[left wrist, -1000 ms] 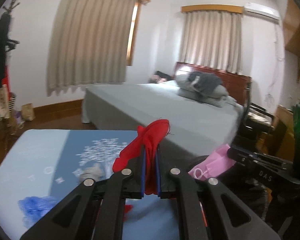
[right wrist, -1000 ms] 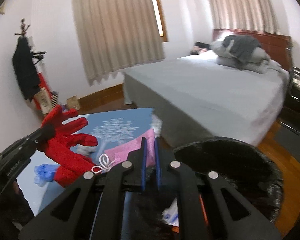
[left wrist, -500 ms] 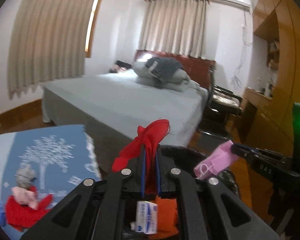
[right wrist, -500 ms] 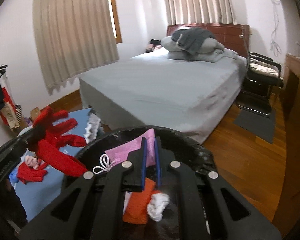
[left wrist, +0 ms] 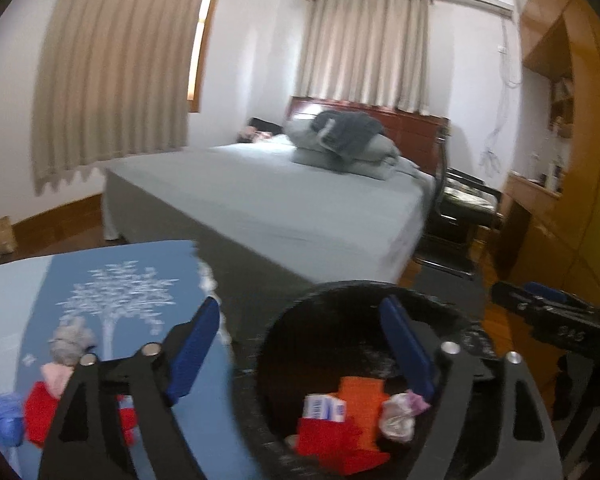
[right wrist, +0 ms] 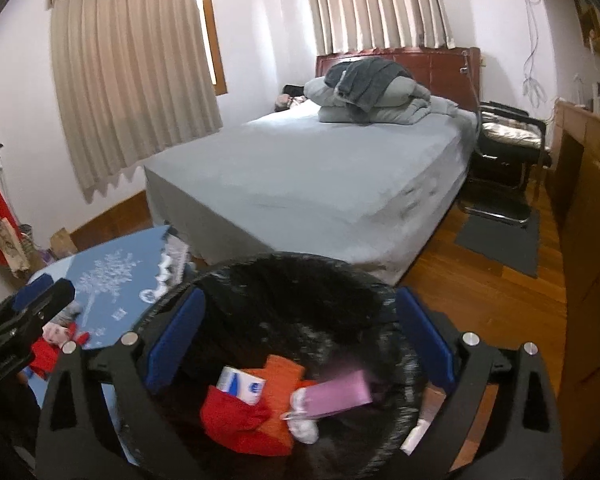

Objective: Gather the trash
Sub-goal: 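Move both tools back over the table toward the blue plastic bag, then grasp the blue plastic bag with the left tool while the right grasps the pink sock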

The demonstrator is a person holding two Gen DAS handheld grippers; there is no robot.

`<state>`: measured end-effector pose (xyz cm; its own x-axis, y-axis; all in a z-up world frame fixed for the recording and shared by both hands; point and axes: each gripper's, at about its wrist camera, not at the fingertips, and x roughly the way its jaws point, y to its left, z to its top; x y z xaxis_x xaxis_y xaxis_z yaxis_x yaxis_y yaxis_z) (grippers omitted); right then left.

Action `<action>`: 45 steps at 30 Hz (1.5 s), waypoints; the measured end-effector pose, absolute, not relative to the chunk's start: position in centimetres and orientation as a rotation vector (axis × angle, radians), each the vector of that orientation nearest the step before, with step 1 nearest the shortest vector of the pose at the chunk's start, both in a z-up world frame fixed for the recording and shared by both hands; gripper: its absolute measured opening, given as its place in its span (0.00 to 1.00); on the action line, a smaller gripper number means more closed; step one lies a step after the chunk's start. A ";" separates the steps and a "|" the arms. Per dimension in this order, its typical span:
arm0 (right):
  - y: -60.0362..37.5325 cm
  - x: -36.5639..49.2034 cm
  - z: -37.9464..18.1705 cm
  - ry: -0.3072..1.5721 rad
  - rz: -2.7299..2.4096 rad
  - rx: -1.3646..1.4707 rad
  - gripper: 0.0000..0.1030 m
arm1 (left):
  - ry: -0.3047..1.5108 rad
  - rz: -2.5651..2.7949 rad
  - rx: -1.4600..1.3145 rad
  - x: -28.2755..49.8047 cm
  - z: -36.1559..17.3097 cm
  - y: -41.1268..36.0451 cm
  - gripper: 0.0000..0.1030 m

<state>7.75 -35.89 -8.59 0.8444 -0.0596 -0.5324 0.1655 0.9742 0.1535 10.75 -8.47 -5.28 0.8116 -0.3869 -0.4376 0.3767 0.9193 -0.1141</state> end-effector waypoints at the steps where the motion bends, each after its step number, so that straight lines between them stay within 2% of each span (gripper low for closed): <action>1: -35.4 7.8 -8.6 0.558 -0.111 0.197 0.91 | 0.469 -0.387 -0.022 10.7 -5.3 -7.7 0.83; 17: -21.5 11.1 -9.1 0.574 0.144 0.138 0.91 | 0.487 0.010 -0.005 9.1 -7.3 7.7 0.85; 29: -13.2 13.3 -10.5 0.589 0.268 0.093 0.91 | 0.559 0.212 -0.037 8.9 -10.6 16.2 0.85; 45: -8.3 15.1 -13.3 0.652 0.320 0.035 0.91 | 0.714 0.265 -0.078 10.2 -15.2 19.4 0.85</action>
